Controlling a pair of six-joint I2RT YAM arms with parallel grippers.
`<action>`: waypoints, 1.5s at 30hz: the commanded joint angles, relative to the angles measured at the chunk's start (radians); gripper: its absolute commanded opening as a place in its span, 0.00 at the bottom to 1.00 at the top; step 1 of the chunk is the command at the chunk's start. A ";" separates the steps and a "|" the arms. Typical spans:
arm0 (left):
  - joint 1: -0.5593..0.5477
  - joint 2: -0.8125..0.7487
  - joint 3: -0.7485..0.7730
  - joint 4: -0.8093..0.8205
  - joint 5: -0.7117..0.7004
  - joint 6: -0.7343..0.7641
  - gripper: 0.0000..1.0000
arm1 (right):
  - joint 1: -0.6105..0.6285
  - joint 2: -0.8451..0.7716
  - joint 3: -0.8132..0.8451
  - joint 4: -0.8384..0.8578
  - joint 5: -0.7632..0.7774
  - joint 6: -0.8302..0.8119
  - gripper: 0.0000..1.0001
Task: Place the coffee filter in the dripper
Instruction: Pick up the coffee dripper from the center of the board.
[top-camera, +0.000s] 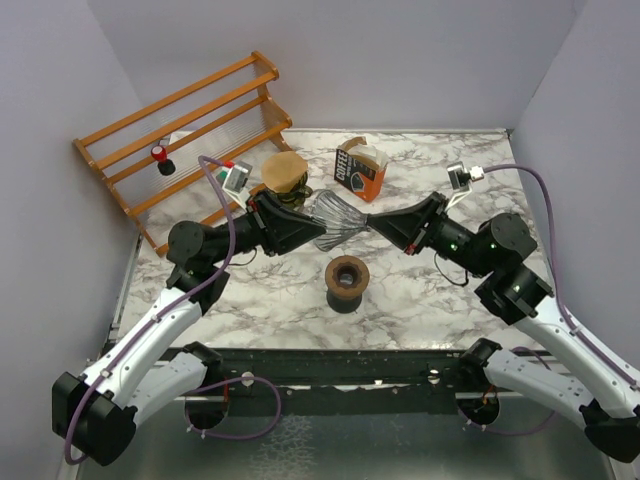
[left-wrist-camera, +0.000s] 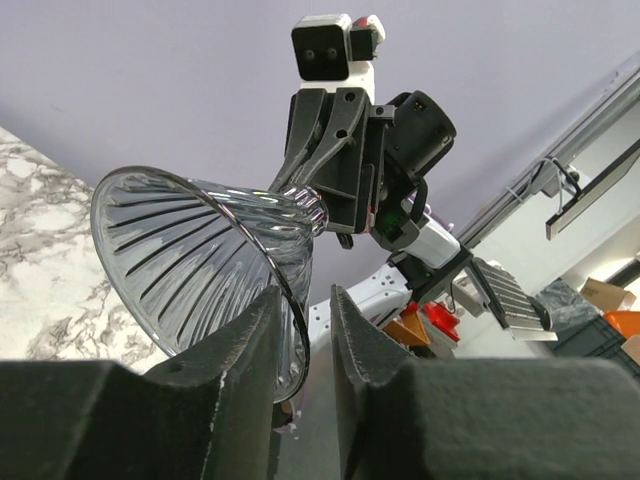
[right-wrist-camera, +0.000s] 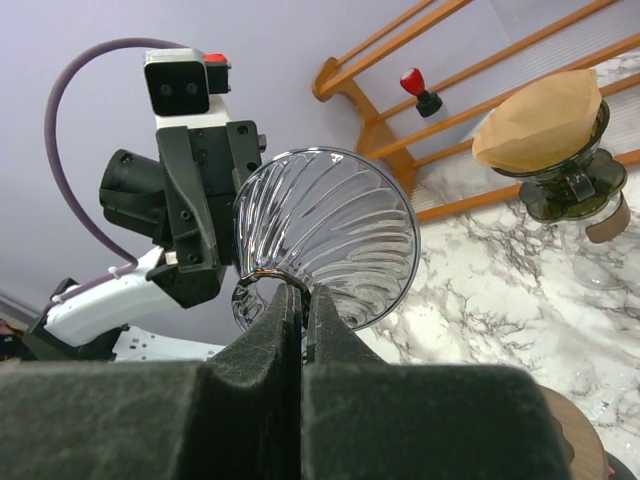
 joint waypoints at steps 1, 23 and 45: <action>0.004 -0.016 -0.020 0.094 0.035 -0.045 0.24 | -0.004 -0.034 -0.023 0.088 -0.021 0.039 0.01; 0.005 -0.004 -0.050 0.122 0.074 -0.023 0.00 | -0.004 -0.070 0.033 -0.160 0.104 -0.072 0.48; -0.043 0.108 0.411 -1.025 0.015 0.866 0.00 | -0.004 0.173 0.469 -0.756 0.334 -0.368 0.62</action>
